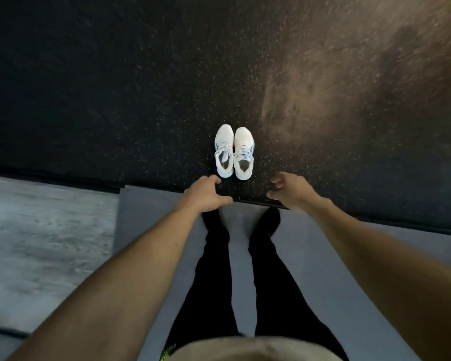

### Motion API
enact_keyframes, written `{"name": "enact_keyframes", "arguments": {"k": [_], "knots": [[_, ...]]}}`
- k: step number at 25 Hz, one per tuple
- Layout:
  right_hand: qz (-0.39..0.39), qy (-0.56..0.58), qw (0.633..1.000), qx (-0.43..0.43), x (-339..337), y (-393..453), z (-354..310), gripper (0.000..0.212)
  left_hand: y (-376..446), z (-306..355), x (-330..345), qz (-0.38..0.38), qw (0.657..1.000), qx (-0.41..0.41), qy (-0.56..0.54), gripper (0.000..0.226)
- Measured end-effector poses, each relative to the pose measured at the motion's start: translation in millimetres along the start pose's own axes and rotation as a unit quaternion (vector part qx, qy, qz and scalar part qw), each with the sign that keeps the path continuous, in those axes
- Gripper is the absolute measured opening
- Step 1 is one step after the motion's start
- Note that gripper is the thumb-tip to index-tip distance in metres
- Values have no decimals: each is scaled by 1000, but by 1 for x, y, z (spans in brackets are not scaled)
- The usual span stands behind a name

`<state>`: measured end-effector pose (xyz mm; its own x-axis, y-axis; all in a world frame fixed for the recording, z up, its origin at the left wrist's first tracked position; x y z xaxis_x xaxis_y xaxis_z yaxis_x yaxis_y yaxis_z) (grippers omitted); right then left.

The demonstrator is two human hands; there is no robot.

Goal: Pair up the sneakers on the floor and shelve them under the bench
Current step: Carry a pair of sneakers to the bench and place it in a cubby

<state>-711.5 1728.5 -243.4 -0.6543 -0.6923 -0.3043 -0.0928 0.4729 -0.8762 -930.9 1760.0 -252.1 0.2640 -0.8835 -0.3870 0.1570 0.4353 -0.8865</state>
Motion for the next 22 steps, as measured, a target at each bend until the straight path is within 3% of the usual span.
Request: {"name": "enact_keyframes", "arguments": {"k": [5,16,22], "knots": [[31,22,999,-5,21,135,13,45,133,-30,9,14,999,14,37,72],[21,-71,997,2,134,408,78,53,408,-95,102,20,991,85,99,65],[55,-145,988,-11,157,471,93,41,467,-97,128,85,957,94,260,30]]}}
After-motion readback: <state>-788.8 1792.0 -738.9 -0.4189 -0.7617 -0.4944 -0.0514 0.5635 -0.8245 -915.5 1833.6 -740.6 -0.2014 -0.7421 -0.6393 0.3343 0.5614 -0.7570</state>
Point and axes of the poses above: each hand's wrist, its own y-axis towards the middle knuckle, its own x-axis out of the palm, z = x × y, the point moved 7 cm from there along y, towards the middle knuckle, and after that the axes turned 8 degrees about -z, right-handed, at the moved point
